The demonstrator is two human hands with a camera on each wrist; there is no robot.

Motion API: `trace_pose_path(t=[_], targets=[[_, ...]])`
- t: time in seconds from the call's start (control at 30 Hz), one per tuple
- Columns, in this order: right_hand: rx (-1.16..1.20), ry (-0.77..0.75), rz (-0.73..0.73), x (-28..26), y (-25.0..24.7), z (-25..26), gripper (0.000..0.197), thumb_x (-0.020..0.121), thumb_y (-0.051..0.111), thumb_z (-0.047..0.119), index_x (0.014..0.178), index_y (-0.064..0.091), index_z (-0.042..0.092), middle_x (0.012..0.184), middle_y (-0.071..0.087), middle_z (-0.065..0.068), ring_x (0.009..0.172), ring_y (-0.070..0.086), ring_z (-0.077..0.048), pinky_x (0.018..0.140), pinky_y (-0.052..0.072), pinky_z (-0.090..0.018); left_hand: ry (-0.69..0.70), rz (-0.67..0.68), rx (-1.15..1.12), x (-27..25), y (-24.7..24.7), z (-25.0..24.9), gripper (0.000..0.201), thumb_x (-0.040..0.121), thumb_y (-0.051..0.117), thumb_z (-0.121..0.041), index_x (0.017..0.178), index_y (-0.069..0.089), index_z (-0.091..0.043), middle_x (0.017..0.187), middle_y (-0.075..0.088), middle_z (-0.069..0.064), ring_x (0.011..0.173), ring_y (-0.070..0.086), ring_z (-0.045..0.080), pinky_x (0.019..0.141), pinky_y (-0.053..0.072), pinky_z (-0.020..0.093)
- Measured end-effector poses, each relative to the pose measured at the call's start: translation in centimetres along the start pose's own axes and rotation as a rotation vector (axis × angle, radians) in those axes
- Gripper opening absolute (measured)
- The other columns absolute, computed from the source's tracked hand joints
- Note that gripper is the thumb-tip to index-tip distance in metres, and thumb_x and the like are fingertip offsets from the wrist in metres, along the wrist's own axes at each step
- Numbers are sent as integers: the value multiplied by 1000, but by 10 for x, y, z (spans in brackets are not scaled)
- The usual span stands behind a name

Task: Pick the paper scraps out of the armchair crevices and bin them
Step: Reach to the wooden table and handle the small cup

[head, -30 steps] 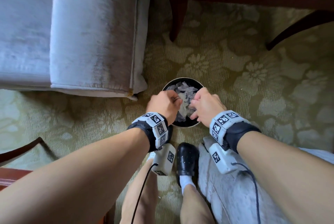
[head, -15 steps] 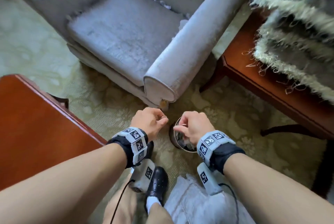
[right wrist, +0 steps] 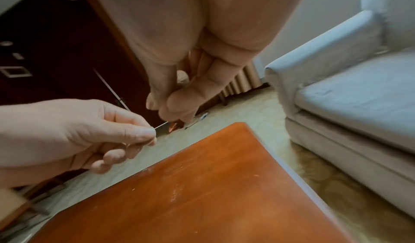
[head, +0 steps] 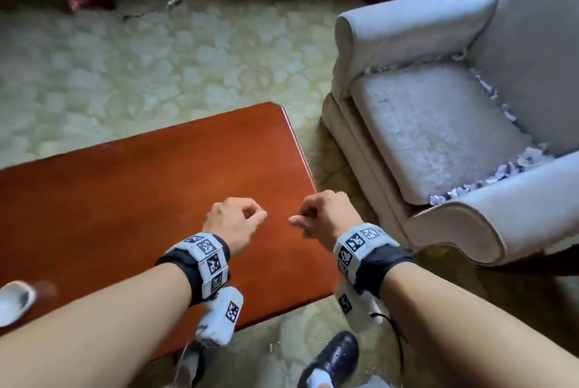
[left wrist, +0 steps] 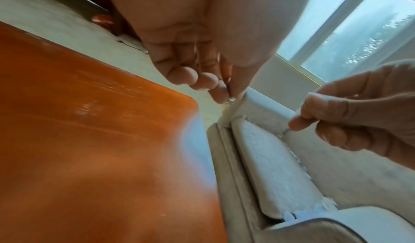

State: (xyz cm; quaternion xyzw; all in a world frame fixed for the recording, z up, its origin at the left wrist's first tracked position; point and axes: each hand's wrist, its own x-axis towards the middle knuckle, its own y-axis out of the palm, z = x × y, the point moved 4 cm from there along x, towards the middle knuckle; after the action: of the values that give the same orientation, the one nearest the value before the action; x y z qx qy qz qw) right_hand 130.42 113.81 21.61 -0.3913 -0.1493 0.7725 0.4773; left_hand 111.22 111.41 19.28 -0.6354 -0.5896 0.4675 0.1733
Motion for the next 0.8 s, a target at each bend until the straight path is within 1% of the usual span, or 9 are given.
trace_pose_path(t=[0.07, 0.13, 0.27, 0.37, 0.5, 0.6, 0.67, 0.73, 0.8], targets=[[-49, -31, 50, 21, 42, 45, 16, 83, 73, 30, 74, 70, 18, 57, 68, 1, 52, 66, -6, 61, 55, -21, -68, -25, -35, 1, -33, 62, 16, 89, 60, -44, 76, 67, -37, 85, 70, -11, 85, 62, 18, 74, 44, 24], [-105, -48, 67, 43, 88, 88, 14, 87, 66, 23, 76, 72, 17, 61, 70, 1, 54, 66, -6, 60, 55, -20, -126, -40, -70, 5, -59, 127, 17, 90, 59, -42, 77, 68, -36, 81, 69, -12, 83, 63, 17, 72, 43, 23], [-208, -119, 188, 79, 212, 177, 20, 84, 54, 8, 70, 67, 8, 67, 71, -1, 66, 69, -15, 68, 58, -36, -267, -84, -184, -10, -102, 257, 20, 91, 55, -41, 78, 68, -33, 75, 68, -13, 80, 61, 19, 71, 44, 24], [-338, -221, 312, 99, 306, 243, 22, 87, 55, 10, 67, 64, 11, 74, 62, 4, 70, 67, -18, 68, 56, -38, -392, -138, -237, -22, -126, 352, 25, 90, 54, -41, 70, 65, -31, 69, 68, -12, 77, 61, 22, 69, 47, 26], [-471, -377, 385, 119, 416, 314, 13, 87, 61, 21, 82, 71, 15, 83, 61, 0, 73, 60, -19, 66, 51, -30, -560, -238, -344, -41, -144, 475, 29, 88, 56, -39, 66, 63, -21, 63, 66, -6, 68, 63, 24, 65, 54, 34], [-493, -409, 486, 131, 496, 341, 11, 85, 63, 19, 84, 73, 18, 78, 65, 2, 72, 60, -17, 63, 45, -25, -655, -306, -352, -59, -144, 549, 29, 91, 58, -35, 70, 65, -17, 66, 66, -2, 69, 61, 25, 57, 45, 27], [-474, -403, 525, 137, 548, 348, 9, 83, 64, 21, 84, 73, 21, 79, 70, 2, 75, 65, -18, 67, 51, -26, -704, -339, -388, -69, -138, 592, 27, 93, 60, -31, 72, 66, -14, 70, 67, 1, 67, 60, 24, 52, 38, 24], [-463, -386, 547, 143, 596, 347, 10, 83, 63, 22, 83, 73, 22, 79, 71, 1, 75, 66, -21, 66, 51, -26, -760, -360, -448, -78, -125, 630, 24, 92, 62, -30, 73, 66, -16, 73, 69, 1, 69, 62, 25, 54, 42, 26], [-468, -363, 556, 149, 636, 342, 13, 86, 59, 23, 86, 73, 25, 80, 69, 0, 76, 65, -23, 63, 43, -22, -800, -373, -478, -84, -110, 660, 23, 90, 62, -33, 73, 67, -19, 71, 70, -2, 69, 65, 26, 62, 52, 34]])
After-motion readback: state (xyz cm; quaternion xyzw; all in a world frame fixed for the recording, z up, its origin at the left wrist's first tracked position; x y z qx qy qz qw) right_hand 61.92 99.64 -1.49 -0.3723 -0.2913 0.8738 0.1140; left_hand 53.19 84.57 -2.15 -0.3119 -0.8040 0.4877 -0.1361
